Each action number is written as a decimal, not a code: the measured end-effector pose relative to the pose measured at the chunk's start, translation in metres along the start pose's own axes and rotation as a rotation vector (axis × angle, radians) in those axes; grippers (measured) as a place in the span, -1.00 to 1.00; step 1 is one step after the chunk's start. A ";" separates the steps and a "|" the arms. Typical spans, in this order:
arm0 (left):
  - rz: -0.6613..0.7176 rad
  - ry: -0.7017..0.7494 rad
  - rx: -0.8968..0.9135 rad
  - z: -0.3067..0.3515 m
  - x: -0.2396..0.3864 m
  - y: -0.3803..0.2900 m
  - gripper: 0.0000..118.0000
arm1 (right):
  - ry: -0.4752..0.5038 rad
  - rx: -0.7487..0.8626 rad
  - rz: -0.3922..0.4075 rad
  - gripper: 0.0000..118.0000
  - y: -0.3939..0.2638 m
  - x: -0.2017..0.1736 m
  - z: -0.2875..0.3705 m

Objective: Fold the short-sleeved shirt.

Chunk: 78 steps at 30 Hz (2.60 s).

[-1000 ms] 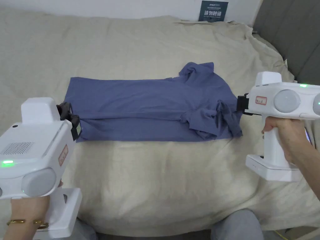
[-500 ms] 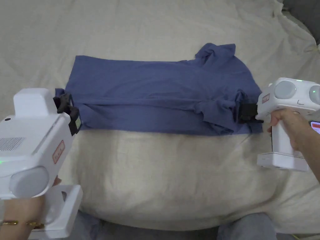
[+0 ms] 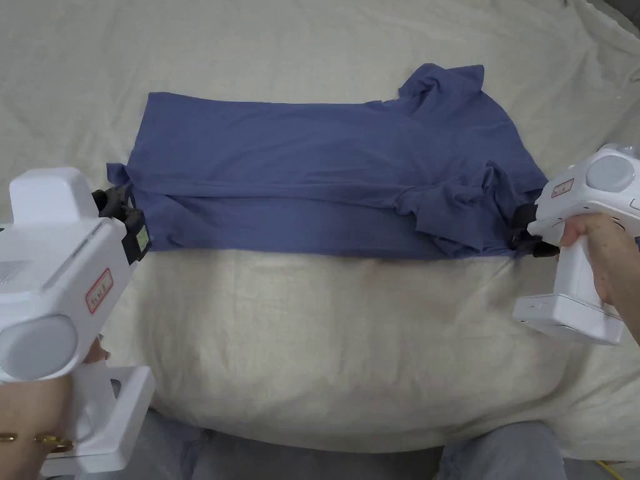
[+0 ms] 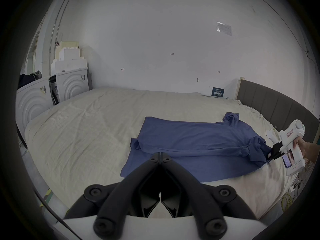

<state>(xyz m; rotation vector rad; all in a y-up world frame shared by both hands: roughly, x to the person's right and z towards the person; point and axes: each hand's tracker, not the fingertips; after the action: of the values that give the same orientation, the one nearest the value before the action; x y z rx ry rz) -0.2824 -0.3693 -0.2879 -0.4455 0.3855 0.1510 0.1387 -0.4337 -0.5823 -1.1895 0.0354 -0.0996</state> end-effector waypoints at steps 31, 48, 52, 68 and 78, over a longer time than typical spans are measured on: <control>0.057 0.119 -0.768 -0.192 -0.073 0.011 -0.31 | -0.018 0.042 0.132 -0.85 0.000 -0.012 0.010; 0.033 0.034 -0.606 -0.133 -0.082 0.073 -1.00 | 0.033 0.112 0.180 -0.85 0.008 -0.008 0.069; 0.028 0.013 -0.564 -0.106 -0.090 0.083 -1.00 | 0.053 0.146 0.197 -0.85 -0.002 -0.002 0.099; 0.122 0.047 -0.620 -0.032 -0.109 -0.049 -1.00 | 0.101 0.040 0.070 -0.85 -0.135 0.068 0.073; 0.018 0.153 -0.620 -0.031 -0.100 -0.064 0.36 | 0.016 0.033 0.094 0.06 -0.146 0.060 0.067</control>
<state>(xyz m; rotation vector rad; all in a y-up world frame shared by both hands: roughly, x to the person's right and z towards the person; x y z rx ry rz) -0.3694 -0.4463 -0.2493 -1.0691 0.4913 0.2561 0.1955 -0.4308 -0.4204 -1.1525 0.1034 -0.0276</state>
